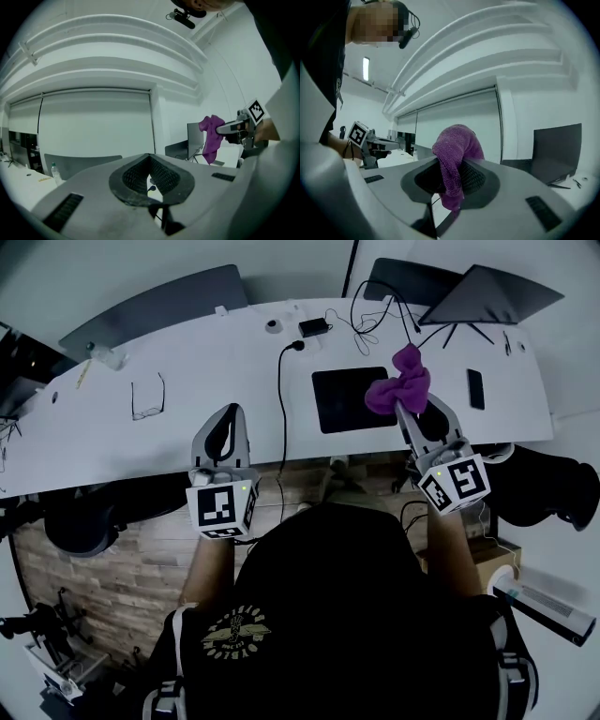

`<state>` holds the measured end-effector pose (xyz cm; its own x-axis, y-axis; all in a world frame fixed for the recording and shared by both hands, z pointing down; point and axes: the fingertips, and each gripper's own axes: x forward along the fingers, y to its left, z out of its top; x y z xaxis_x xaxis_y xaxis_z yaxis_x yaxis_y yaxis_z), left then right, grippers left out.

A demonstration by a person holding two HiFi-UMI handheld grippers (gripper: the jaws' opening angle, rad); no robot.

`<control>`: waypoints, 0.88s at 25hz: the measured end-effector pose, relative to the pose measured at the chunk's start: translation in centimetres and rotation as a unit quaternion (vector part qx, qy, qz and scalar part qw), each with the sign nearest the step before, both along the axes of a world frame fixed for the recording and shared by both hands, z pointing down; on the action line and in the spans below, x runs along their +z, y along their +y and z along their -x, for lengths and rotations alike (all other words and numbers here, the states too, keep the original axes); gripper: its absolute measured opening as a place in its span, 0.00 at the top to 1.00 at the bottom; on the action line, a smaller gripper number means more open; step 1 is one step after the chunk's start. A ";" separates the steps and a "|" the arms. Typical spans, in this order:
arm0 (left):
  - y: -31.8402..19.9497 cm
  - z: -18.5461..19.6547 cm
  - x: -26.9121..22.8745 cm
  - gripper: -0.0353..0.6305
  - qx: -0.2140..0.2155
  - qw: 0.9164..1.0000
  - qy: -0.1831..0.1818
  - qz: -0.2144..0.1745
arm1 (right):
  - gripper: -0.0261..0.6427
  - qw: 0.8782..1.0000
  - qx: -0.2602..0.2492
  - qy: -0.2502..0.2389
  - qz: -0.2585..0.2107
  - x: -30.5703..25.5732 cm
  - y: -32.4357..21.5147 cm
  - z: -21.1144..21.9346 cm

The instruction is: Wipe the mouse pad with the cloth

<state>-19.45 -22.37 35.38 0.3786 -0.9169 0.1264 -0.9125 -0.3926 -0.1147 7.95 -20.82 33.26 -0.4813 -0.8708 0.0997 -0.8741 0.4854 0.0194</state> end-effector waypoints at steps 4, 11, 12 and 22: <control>-1.5 0.2 0.6 0.94 -0.013 1.000 -0.006 0.008 | 0.83 1.000 -0.025 -0.006 0.014 1.3 -2.6 1.2; -4.7 -0.4 2.4 0.94 -0.033 0.999 -0.011 0.029 | 0.83 0.997 -0.063 -0.007 0.053 4.6 -7.3 2.1; -5.1 -0.6 2.7 0.94 -0.035 0.999 -0.011 0.032 | 0.83 0.996 -0.068 -0.006 0.058 5.3 -8.0 2.2; -8.6 -2.3 8.0 0.94 -0.050 0.995 -0.014 0.081 | 0.83 0.982 -0.125 0.002 0.140 14.7 -13.1 4.7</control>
<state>-17.10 -30.97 43.43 0.2810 -0.9162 0.2857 -0.9451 -0.3159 -0.0833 3.27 -33.93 47.94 -0.6762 -0.6637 0.3197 -0.7268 0.6719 -0.1425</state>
